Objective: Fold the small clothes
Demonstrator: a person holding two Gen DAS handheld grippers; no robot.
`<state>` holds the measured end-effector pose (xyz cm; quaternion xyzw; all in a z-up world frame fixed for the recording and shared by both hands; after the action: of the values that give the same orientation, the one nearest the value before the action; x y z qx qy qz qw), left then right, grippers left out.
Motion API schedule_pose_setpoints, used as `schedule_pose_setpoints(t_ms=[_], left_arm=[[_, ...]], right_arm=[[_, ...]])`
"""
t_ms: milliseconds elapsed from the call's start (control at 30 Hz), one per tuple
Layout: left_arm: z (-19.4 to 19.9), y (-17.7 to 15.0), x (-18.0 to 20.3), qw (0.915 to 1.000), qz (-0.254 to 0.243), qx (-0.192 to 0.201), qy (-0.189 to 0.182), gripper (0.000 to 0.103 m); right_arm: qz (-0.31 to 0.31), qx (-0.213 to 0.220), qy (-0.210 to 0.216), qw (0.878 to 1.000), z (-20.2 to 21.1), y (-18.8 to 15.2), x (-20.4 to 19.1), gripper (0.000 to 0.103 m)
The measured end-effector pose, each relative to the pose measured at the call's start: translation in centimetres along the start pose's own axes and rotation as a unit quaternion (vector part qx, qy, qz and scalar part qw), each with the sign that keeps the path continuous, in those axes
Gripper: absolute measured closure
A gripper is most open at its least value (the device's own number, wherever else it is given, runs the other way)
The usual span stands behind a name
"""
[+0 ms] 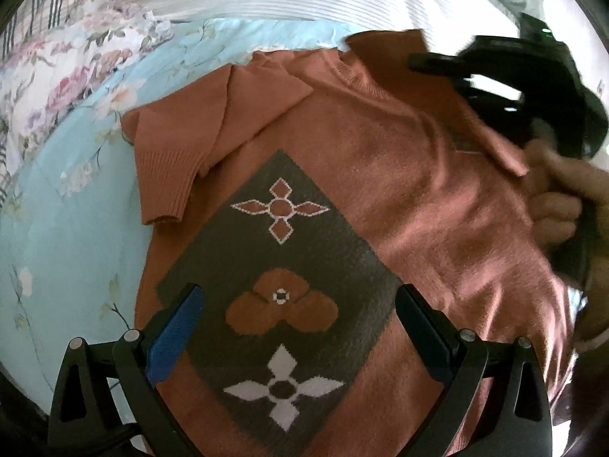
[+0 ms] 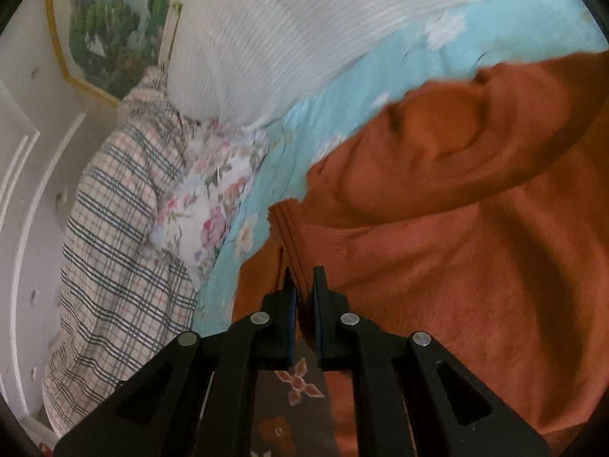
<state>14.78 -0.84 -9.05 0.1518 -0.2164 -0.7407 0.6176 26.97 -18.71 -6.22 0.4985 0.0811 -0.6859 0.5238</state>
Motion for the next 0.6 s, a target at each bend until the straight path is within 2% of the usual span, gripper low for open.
schedule_pose_setpoints(t_ms=[100,200,233,300,333,433,600], left_arm=[[-0.1,0.1,-0.6,0.9997,0.016,-0.002,-0.020,0.002],[-0.6,0.4,-1.1,0.9988,0.031,-0.002,-0.039,0.002],[-1.0,0.6,-1.2,0.9982,0.037,-0.003,-0.047,0.002],[-1.6,1.2,-1.2,0.9971,0.046,-0.005,-0.061,0.002],[-2.1,1.5,-1.2,0.9966,0.048,-0.006,-0.067,0.002],[-3.9,3.1,-1.0,0.9941,0.060,-0.011,-0.089,0.002],[-7.1,6.4,-0.2,0.9852,0.095,-0.016,-0.142,0.002]], right_arm=[[-0.003,-0.019,-0.005,1.000,-2.5,-0.7,-0.1,0.095],[-0.011,-0.040,-0.018,0.999,-4.2,-1.5,0.5,0.086],[-0.018,-0.049,-0.026,0.998,-4.4,-1.9,0.8,0.072],[-0.027,-0.042,-0.016,0.999,-3.6,-2.2,1.1,0.053],[-0.024,-0.034,-0.014,0.999,-3.1,-2.1,0.9,0.050],[-0.011,-0.004,-0.018,1.000,0.0,-1.9,0.5,0.050],[-0.007,0.055,-0.058,0.997,7.2,-1.8,2.0,0.050]])
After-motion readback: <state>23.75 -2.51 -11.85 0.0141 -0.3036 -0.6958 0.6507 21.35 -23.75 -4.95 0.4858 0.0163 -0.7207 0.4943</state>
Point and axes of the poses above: each gripper's, at about its wrist camera, not at the fingertips, and z roughly against the way its jaws point, x to its right, y to its top, the point moved 5 cm from there along -z, roughly the way its jaws point, and after that the axes turned 1 degree about z, right-handed, at the moved point
